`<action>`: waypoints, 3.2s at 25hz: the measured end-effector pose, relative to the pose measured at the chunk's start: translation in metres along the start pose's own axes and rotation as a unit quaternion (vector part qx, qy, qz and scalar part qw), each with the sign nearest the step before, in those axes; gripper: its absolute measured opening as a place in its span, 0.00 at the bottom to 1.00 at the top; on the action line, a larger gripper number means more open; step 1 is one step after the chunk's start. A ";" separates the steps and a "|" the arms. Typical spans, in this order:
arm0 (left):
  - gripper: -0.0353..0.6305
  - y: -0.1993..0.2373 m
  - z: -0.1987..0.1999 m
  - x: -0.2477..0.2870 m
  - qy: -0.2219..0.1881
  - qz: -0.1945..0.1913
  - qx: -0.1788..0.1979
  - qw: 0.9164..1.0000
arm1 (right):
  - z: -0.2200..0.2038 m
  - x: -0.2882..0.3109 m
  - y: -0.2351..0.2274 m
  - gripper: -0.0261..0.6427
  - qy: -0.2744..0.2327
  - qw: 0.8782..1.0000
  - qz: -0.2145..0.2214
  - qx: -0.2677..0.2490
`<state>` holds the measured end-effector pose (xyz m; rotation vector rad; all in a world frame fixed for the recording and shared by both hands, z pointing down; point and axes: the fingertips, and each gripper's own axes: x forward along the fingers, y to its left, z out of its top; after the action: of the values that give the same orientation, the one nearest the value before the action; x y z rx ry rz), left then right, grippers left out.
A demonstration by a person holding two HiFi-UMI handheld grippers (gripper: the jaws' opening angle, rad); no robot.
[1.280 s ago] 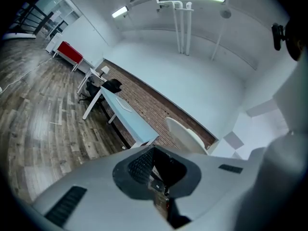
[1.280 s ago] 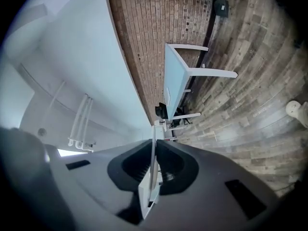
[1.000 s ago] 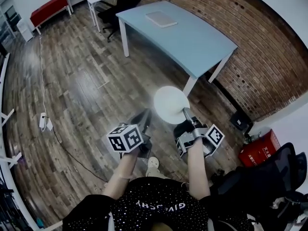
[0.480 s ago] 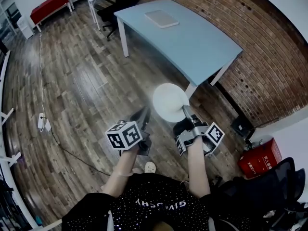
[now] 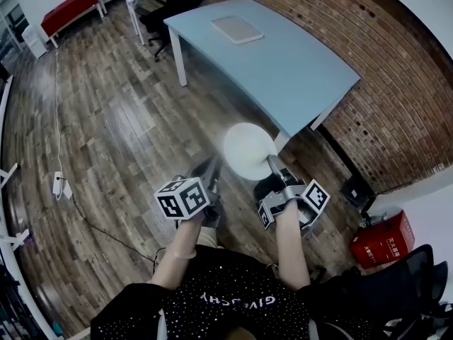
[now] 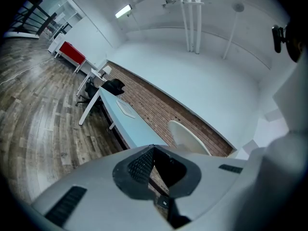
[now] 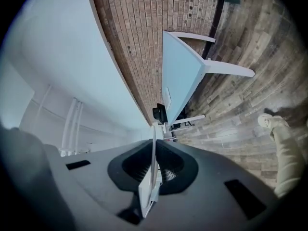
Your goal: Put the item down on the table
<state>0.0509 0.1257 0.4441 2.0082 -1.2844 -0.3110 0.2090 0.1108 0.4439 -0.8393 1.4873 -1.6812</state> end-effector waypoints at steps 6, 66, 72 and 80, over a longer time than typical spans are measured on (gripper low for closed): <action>0.07 0.037 0.041 0.062 0.002 0.000 -0.005 1.000 | 0.031 0.068 -0.004 0.08 -0.011 1.000 -0.002 0.009; 0.07 0.264 0.354 0.547 0.054 -0.022 -0.010 0.998 | 0.272 0.636 0.001 0.08 -0.059 0.998 -0.017 0.032; 0.07 0.292 0.392 0.634 0.082 -0.016 0.002 0.996 | 0.321 0.714 -0.003 0.08 -0.078 0.996 -0.023 0.042; 0.07 0.326 0.416 0.709 0.099 -0.013 -0.022 0.995 | 0.363 0.775 -0.025 0.08 -0.092 0.993 -0.067 0.006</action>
<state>-0.0659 -0.7495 0.4916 1.9649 -1.1203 -0.1471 0.1093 -0.7365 0.5166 -1.0789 1.3193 -1.6572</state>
